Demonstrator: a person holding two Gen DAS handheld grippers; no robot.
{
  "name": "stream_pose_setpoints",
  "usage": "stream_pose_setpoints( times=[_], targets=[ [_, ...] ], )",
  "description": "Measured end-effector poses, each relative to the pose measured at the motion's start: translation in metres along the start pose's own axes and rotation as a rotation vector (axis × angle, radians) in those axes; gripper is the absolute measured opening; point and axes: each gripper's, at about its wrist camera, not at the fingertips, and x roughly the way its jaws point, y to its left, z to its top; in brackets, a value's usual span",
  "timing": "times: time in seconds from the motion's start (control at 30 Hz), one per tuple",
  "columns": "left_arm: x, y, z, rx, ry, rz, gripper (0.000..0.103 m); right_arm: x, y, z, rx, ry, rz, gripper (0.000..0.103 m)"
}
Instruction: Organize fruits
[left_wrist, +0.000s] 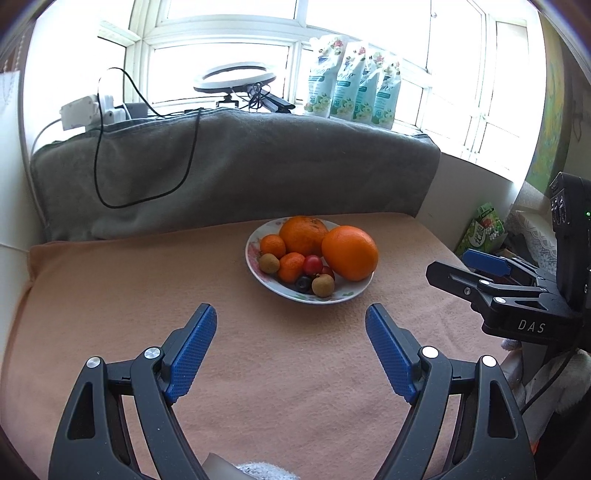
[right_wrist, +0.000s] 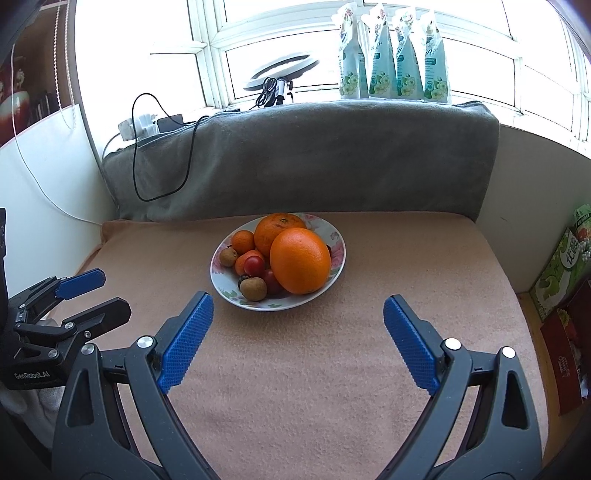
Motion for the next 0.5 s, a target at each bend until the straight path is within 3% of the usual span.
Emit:
stream_pose_setpoints(
  times=[0.5],
  targets=[
    [-0.0016, -0.0003, -0.0008, 0.004, -0.007, 0.005, 0.083, 0.0004, 0.0008, -0.0033, 0.004, 0.005, -0.005, 0.095]
  ],
)
